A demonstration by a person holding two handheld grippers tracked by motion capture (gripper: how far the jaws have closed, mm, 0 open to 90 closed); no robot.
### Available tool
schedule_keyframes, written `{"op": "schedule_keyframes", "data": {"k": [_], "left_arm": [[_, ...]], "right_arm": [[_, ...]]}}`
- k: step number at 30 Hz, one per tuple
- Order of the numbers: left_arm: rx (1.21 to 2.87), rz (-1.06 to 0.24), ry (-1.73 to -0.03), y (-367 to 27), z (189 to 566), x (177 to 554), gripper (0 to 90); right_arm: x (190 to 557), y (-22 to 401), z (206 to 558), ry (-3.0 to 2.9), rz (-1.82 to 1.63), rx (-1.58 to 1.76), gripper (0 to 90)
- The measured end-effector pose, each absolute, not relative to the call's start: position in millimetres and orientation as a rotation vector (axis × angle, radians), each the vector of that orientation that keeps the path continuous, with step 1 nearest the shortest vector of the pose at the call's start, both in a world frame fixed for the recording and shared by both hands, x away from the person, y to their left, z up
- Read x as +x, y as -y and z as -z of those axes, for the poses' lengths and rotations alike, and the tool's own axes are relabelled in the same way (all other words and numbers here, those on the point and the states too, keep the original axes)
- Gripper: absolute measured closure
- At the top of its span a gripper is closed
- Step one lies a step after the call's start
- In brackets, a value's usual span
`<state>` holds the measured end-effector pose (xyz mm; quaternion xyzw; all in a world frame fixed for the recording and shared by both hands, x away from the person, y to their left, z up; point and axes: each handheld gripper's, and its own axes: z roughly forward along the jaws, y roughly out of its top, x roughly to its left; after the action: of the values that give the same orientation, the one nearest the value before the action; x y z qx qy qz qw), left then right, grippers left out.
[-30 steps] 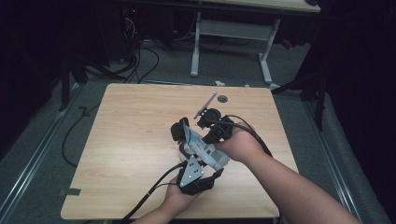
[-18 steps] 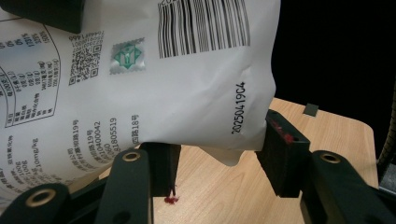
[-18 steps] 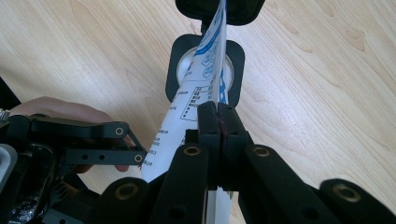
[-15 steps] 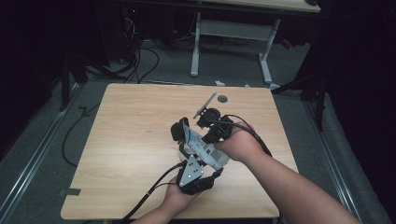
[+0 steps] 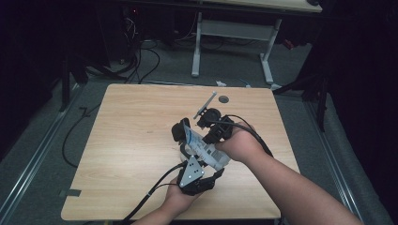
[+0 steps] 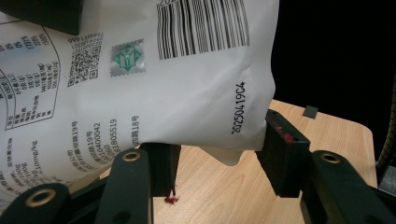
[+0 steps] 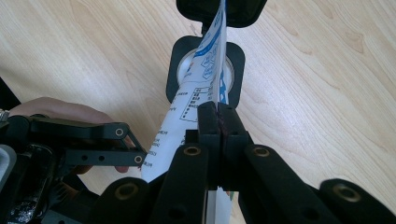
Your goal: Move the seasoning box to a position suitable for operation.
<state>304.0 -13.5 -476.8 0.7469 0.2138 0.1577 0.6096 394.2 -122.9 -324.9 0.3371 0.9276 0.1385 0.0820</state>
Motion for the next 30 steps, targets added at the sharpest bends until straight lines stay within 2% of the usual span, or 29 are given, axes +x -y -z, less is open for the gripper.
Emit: {"op": "schedule_keyframes", "data": {"k": [30], "left_arm": [[1.722,-0.371,-0.488,12.9,476.4,303.8,52.3]], "right_arm": [[394.0,121.6,324.3,-2.774,-0.419,1.005,89.9]]}}
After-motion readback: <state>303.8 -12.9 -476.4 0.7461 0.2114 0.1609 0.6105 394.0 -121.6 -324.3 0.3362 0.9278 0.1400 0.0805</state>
